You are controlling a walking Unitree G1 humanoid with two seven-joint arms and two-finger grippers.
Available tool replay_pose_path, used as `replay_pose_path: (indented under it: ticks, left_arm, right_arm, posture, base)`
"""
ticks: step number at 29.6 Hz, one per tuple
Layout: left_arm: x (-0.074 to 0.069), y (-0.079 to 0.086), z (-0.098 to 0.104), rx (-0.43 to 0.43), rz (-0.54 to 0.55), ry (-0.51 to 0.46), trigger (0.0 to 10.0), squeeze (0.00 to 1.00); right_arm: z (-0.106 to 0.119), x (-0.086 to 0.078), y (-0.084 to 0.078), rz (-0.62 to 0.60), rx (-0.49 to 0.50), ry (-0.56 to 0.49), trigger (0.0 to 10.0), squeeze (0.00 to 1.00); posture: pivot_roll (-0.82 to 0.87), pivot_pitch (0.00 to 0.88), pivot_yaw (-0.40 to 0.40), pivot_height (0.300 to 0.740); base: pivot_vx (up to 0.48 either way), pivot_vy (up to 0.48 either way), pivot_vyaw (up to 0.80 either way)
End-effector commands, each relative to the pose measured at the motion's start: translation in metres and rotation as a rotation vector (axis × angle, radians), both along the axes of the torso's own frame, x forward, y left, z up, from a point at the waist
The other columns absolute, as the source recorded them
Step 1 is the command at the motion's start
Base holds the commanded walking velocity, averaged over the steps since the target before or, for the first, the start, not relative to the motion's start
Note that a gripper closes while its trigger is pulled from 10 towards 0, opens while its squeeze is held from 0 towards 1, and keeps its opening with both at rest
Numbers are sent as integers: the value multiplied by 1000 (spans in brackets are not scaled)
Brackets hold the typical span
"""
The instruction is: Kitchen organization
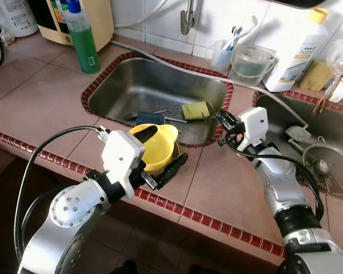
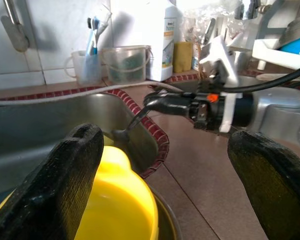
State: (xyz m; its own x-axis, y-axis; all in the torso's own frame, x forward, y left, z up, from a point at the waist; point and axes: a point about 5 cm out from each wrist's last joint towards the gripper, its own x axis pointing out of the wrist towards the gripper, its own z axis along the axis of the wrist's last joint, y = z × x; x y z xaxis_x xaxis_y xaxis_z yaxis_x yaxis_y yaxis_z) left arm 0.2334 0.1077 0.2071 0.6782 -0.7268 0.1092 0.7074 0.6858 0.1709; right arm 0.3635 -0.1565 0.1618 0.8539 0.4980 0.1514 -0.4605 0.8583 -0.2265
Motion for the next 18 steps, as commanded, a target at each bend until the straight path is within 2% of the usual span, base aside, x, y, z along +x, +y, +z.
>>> replay_pose_path:
  ticks: [1,10,18]
  left_arm:
    - [-5,-4,4,-4,-19,-7,10000,0]
    - [-10,-9,8,-13,-40,2,10000,0]
    - [-18,-16,4,-16,-64,28,10000,0]
  right_arm:
    - [2,2,0,26,-16,-6,10000,0]
    - [0,7,21,99,-36,8,10000,0]
    - [4,12,27,118,-48,5,10000,0]
  posture:
    - [-112,241,-54,740]
    - [-111,251,-50,740]
    - [-115,256,-50,740]
  base:
    - [0,0,0]
    - [0,0,0]
    - [0,0,0]
